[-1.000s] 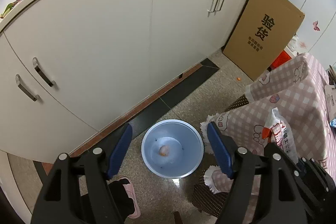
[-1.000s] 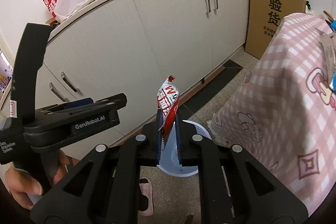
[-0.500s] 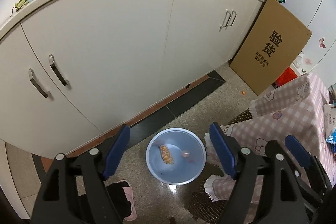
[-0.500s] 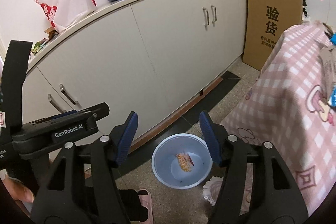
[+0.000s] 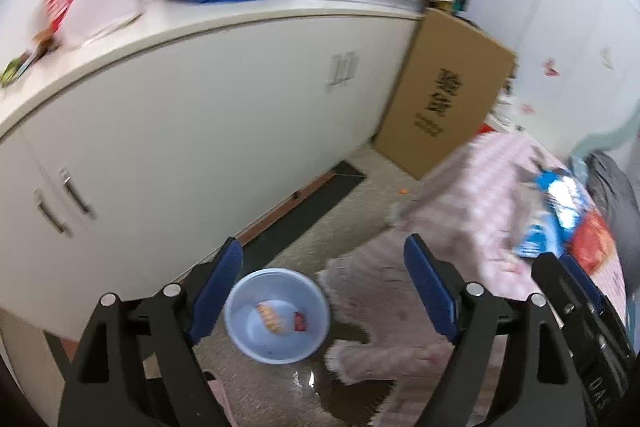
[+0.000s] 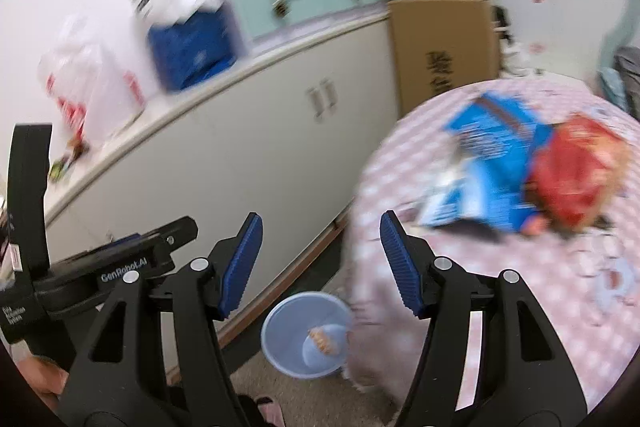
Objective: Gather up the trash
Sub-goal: 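Grasp the blue chip bag with the left tool while the right tool grasps the red snack bag, then carry both bags over the wastebasket and release them, then grasp the blue-white tissue box with the left tool while the right tool grasps the dark wrapper, then carry both items to the wastebasket and open both tools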
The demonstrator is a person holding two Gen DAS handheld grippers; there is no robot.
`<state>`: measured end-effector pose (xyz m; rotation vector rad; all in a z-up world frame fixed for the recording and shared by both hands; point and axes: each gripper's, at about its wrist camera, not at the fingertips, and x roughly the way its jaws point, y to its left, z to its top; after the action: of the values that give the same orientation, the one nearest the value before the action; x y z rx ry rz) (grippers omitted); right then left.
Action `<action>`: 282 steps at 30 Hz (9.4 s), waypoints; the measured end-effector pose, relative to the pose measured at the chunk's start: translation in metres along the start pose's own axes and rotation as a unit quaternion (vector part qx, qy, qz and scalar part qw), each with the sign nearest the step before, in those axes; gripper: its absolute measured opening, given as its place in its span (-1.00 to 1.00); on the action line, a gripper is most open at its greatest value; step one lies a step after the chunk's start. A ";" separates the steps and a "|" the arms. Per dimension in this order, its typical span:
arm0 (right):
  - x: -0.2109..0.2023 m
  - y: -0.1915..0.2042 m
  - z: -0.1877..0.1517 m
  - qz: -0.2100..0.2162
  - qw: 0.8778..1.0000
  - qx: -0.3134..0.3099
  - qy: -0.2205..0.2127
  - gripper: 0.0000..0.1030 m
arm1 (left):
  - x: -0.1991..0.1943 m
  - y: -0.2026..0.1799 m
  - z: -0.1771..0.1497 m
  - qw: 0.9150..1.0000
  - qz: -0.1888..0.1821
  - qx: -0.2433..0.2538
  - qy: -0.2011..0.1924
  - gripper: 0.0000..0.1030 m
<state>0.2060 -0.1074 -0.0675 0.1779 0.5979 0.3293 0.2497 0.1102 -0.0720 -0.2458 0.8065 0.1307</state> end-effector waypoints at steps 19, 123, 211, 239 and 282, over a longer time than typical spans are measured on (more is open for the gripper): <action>-0.039 -0.232 0.011 -0.070 0.970 0.230 -0.036 0.36 | 0.020 -0.213 -0.006 0.980 -0.078 0.181 0.003 0.62; 0.091 0.057 -0.037 0.035 0.998 -0.028 0.035 0.15 | 0.087 0.074 -0.017 0.996 0.025 -0.014 0.083 -0.76; -0.041 -0.188 -0.003 -0.087 0.990 0.108 0.040 -0.56 | 0.017 -0.163 -0.027 0.974 -0.077 0.209 -0.029 -0.43; 0.058 0.071 -0.045 0.100 0.986 -0.061 0.118 -0.56 | 0.040 0.072 -0.049 0.996 0.001 0.007 0.085 -0.40; 0.101 0.082 -0.057 0.099 0.987 -0.052 0.114 -0.05 | 0.055 0.111 -0.037 0.993 0.041 -0.067 0.082 0.22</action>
<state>0.2310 0.0083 -0.1457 0.0992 0.7883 0.5780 0.2385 0.2083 -0.1556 -0.3539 0.9739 0.2451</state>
